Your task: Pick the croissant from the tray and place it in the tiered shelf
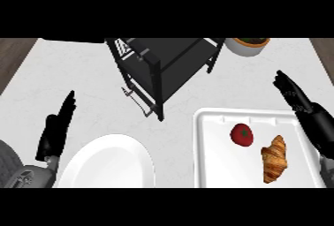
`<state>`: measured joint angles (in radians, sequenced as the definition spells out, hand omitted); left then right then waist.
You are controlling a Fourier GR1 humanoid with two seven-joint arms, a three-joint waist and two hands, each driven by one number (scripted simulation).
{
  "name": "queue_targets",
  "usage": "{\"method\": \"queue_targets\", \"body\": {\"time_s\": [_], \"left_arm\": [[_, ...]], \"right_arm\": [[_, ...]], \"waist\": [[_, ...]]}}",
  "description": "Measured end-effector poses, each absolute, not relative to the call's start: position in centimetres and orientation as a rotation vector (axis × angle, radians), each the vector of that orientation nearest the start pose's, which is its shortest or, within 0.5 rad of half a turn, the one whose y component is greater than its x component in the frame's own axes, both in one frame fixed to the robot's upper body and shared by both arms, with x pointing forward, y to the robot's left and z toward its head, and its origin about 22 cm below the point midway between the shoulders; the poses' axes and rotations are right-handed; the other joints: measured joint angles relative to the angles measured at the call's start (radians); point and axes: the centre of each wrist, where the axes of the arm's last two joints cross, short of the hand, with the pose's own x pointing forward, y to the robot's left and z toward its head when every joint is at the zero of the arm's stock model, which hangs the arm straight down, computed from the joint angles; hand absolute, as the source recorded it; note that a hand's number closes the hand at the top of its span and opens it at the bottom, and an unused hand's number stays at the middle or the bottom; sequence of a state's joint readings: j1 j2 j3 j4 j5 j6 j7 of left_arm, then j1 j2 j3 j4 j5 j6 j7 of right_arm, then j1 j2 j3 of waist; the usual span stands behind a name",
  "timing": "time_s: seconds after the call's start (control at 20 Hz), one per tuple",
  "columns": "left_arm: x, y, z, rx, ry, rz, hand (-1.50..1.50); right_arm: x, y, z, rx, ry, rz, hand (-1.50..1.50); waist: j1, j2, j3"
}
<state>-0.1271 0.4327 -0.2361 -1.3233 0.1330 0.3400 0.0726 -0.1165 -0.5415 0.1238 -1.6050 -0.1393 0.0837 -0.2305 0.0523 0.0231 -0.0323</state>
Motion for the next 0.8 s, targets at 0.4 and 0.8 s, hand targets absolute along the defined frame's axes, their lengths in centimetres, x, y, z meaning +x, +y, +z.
{"method": "queue_targets", "body": {"time_s": [0.4,0.8], "left_arm": [[24.1,30.6,-2.9,0.33,-1.198,0.026,0.0],[23.5,30.5,-3.4,0.164,-1.121,0.081,0.0]], "right_arm": [[21.2,-40.1,4.7,-0.723,-1.58,0.11,1.5],[9.9,-41.9,-0.2,-0.934,-1.321,-0.287,-1.5]], "waist": [[-0.15,-0.027,0.028],[-0.112,-0.029,0.031]]}}
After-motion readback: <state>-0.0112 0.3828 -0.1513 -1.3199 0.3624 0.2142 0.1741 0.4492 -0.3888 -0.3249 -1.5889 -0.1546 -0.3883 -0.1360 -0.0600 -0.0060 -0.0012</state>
